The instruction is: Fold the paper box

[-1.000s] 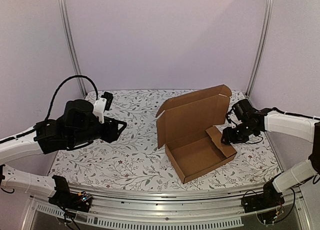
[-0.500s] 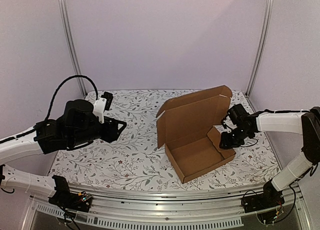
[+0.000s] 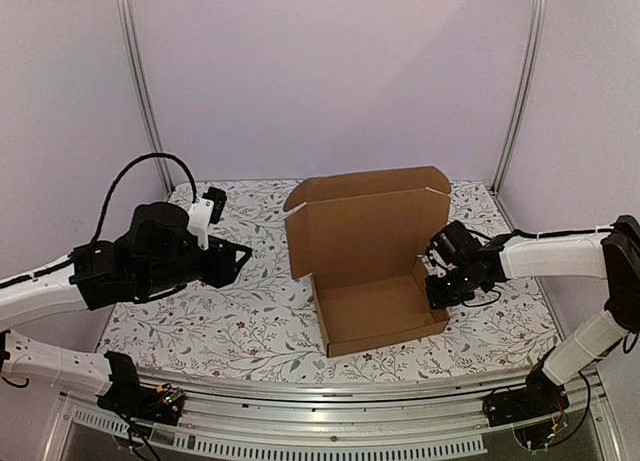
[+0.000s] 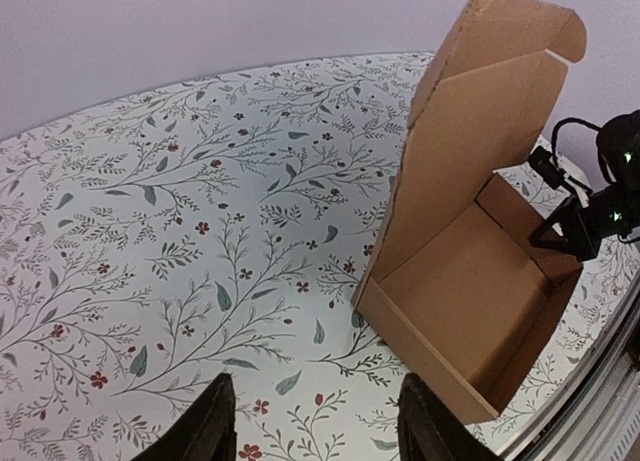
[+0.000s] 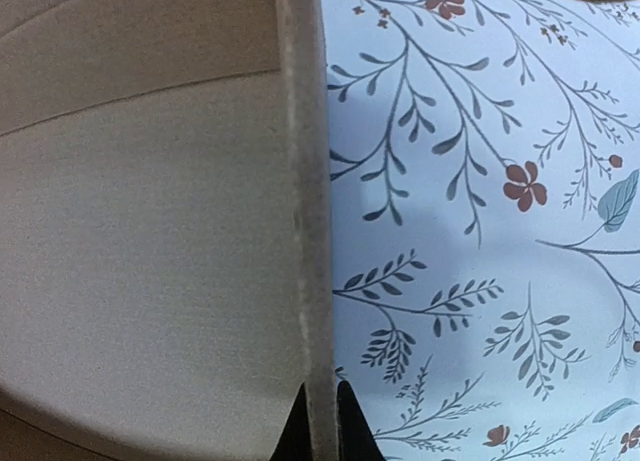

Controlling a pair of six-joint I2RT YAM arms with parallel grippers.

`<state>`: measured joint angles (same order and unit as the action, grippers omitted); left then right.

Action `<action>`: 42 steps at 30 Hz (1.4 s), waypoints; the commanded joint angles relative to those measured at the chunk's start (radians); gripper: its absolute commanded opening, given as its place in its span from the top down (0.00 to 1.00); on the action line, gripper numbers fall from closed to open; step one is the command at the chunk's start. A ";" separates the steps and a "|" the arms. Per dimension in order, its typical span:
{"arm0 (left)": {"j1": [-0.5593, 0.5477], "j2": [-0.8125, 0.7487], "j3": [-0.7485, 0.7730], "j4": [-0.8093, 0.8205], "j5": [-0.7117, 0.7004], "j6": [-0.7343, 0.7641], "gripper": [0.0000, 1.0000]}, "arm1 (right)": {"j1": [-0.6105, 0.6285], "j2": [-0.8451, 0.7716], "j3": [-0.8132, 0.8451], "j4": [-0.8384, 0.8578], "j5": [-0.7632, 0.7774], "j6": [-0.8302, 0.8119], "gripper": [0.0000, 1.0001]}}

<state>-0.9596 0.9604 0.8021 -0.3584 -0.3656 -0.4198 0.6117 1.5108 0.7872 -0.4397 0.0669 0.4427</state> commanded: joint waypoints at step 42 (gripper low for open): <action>-0.024 0.489 -0.018 0.123 0.114 -0.334 0.48 | 0.463 0.178 0.131 -0.008 0.317 0.583 1.00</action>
<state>-0.9726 1.3781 0.7284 -0.2718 -0.2623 -0.7704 1.0542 1.6459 0.9207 -0.4526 0.3878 1.0069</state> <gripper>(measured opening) 0.526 0.022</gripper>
